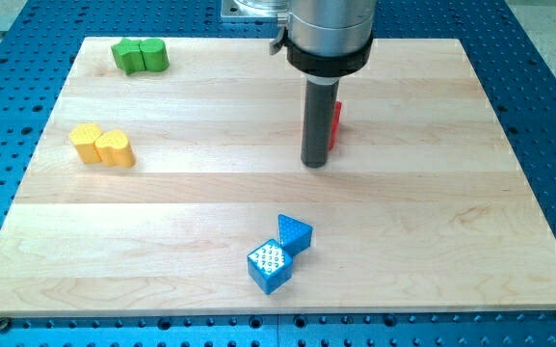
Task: Push the hexagon above the heart
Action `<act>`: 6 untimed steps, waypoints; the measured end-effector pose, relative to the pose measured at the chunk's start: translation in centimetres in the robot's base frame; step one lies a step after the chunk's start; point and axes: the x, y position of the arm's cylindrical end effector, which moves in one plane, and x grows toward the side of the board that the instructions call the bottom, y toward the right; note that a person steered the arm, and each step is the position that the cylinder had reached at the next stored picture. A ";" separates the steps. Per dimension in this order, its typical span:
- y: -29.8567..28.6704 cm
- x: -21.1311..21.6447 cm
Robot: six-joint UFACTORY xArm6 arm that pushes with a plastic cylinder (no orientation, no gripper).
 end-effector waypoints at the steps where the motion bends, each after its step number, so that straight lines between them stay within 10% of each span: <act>1: -3.0 1.4; 3: -24.2 7.3; 6: -29.5 -0.4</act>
